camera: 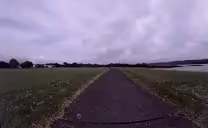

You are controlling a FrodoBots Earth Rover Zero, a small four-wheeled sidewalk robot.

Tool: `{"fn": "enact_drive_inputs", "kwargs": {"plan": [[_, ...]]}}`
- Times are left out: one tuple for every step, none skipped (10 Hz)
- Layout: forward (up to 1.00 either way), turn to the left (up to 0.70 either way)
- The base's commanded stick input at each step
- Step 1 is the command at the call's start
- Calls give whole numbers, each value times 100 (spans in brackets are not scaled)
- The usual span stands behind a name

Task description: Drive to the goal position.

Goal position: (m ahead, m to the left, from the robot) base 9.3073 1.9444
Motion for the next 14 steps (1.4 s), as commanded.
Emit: {"fn": "enact_drive_inputs", "kwargs": {"plan": [[70, 0], [70, 0], [70, 0], [70, 0], [70, 0], [70, 0], [70, 0], [70, 0], [70, 0], [70, 0], [70, 0], [70, 0], [70, 0], [70, 0]]}}
